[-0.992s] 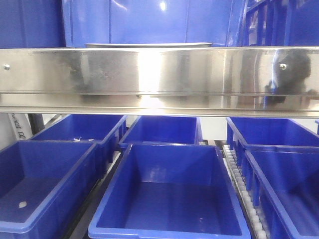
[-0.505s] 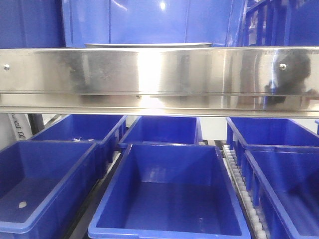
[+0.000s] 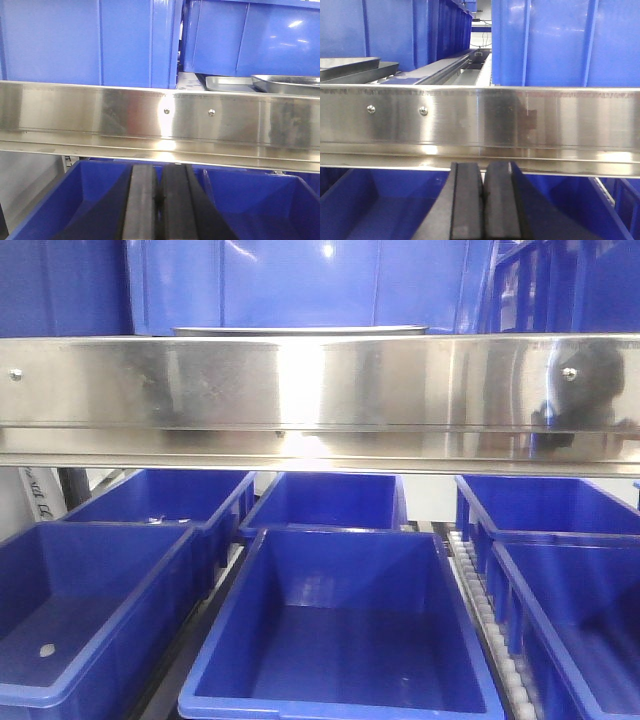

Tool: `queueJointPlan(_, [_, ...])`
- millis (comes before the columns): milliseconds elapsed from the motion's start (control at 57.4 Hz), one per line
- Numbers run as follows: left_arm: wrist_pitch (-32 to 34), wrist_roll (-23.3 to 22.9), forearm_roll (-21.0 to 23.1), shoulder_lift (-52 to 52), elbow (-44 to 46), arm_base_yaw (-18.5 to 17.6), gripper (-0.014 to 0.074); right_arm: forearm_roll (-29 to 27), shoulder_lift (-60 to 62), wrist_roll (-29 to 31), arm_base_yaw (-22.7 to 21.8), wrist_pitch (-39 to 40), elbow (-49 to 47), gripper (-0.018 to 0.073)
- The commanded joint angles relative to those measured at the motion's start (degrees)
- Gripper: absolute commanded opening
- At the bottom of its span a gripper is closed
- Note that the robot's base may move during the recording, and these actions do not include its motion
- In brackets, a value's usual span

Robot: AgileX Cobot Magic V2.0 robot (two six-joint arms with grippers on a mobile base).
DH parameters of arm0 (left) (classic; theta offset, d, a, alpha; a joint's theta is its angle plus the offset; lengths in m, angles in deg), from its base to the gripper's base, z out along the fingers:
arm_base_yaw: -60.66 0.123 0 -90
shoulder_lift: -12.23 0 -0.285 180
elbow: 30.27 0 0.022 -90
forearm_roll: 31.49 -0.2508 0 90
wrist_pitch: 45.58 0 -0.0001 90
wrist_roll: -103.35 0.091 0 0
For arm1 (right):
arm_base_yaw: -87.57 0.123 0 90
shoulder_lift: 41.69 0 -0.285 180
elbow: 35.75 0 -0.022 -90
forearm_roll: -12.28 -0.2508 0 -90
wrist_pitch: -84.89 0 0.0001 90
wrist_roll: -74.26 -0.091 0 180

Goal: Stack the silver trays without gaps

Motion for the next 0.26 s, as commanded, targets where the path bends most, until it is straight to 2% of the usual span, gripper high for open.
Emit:
queueJointPlan(0, [0.38,-0.18,-0.19,-0.3,0.06,-0.31,-0.001,0.49,0.31,-0.1,-0.02,0.62,-0.01,-0.008])
queueJointPlan(244, [0.38,-0.18,-0.19,-0.3,0.06,-0.31,-0.001,0.49,0.31,-0.1,-0.02,0.62,-0.01,-0.008])
